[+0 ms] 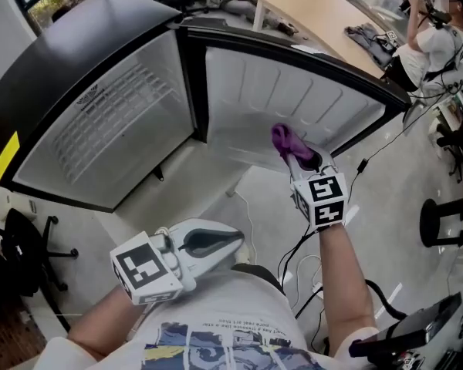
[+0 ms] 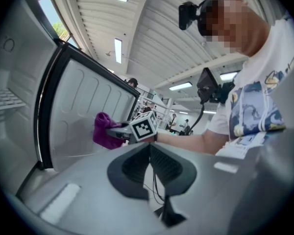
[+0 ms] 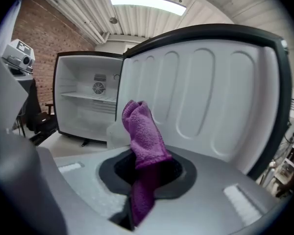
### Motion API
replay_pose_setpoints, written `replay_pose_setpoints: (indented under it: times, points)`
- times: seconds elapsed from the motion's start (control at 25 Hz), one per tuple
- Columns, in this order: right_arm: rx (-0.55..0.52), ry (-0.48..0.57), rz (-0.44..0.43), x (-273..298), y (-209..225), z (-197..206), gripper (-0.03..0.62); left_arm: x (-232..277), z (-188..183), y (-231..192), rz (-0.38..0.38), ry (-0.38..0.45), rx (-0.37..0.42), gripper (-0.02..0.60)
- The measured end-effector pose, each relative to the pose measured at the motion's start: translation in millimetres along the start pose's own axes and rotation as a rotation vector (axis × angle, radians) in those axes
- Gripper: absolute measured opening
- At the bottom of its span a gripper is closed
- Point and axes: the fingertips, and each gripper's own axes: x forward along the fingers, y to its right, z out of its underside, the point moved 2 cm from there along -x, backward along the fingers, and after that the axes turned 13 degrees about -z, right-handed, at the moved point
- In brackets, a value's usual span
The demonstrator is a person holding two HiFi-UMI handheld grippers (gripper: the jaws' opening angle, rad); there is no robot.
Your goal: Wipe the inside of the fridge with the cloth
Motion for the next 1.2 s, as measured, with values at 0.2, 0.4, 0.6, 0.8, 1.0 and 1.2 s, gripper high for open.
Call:
replay_pose_setpoints:
  times: [0.2,0.4,0.6,0.8,1.0,1.2]
  points:
    - [-0.121,-0.019,-0.152,50,-29,-29,0.054,-21,2,-10,-0.098,0.025,-0.033,0.008]
    - [-0.175,-0.074,-0.288,98,-56,-32,0.054,-43,7,-26,-0.209,0.041,-0.072,0.006]
    - [-0.221,-0.133,-0.358,133,-71,-25,0.054,-56,8,-32,-0.271,0.077,-0.099,0.008]
    - [-0.290,-0.208,-0.376,153,-73,-9,0.054,-62,8,-38,-0.316,0.079,-0.139,0.006]
    - [-0.337,-0.279,-0.383,165,-73,6,0.054,-63,15,-40,-0.340,0.093,-0.141,0.007]
    - [-0.366,-0.338,-0.358,171,-70,17,0.054,-58,13,-38,-0.342,0.083,-0.177,0.007]
